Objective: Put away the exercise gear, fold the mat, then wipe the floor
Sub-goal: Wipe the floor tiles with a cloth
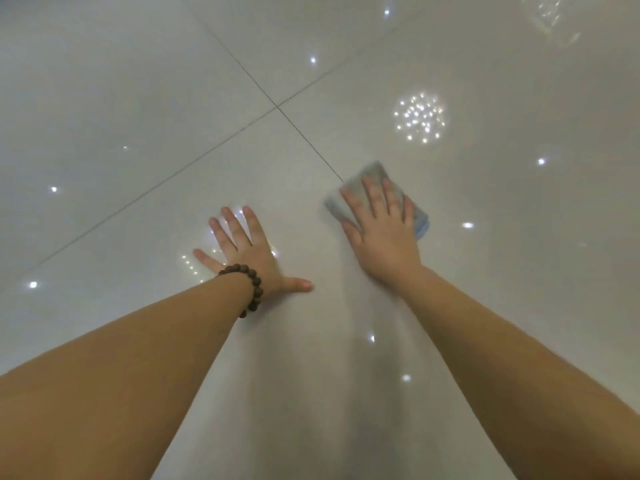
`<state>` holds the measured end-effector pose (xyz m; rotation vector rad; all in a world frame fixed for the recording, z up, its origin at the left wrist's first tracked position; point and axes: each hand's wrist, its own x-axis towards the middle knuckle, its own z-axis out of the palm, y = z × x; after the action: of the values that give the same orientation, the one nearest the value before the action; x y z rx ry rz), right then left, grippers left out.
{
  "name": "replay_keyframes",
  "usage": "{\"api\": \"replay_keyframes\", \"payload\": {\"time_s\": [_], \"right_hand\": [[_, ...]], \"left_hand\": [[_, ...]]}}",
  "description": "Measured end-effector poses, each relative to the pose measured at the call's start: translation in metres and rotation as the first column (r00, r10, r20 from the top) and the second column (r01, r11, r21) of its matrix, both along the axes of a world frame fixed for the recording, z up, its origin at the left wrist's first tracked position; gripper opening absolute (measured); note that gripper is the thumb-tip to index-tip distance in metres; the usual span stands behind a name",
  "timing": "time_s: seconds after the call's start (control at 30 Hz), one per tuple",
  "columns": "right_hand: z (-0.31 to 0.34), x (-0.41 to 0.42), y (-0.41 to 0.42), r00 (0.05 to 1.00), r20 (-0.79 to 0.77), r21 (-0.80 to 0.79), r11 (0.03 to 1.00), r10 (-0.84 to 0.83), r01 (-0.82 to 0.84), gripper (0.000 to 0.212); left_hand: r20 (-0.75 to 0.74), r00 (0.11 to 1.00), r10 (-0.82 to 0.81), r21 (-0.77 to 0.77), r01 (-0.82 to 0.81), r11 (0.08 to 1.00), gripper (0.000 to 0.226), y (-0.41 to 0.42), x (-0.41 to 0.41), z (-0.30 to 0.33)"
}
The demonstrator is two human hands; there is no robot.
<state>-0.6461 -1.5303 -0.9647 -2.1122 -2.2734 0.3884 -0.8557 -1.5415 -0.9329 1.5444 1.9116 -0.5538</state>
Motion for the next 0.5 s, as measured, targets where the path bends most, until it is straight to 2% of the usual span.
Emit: {"api": "replay_keyframes", "payload": {"time_s": [0.1, 0.2, 0.27, 0.33, 0.5], "right_hand": [[0.004, 0.013, -0.134, 0.996, 0.013, 0.003, 0.996, 0.094, -0.094, 0.052], [0.01, 0.023, -0.164, 0.986, -0.018, -0.076, 0.983, 0.166, -0.167, 0.05], [0.009, 0.019, -0.115, 0.985, -0.025, -0.087, 0.981, 0.17, -0.172, 0.051], [0.003, 0.008, -0.042, 0.99, -0.02, -0.029, 0.99, 0.141, -0.142, 0.052], [0.001, -0.028, 0.18, 0.999, 0.01, -0.03, 0.999, 0.042, -0.042, 0.052]], "left_hand": [[0.012, 1.0, 0.01, -0.035, -0.009, 0.999, 0.168, 0.002, -0.002, 0.002], [0.034, 0.999, 0.023, -0.058, -0.021, 0.998, 0.167, 0.003, -0.003, 0.002], [0.045, 0.999, 0.024, -0.06, -0.022, 0.998, 0.167, 0.004, -0.004, 0.0], [0.045, 0.998, 0.035, -0.064, -0.032, 0.997, 0.167, 0.005, -0.004, 0.001], [0.023, 0.999, 0.021, -0.058, -0.02, 0.998, 0.166, 0.004, -0.003, -0.006]]}}
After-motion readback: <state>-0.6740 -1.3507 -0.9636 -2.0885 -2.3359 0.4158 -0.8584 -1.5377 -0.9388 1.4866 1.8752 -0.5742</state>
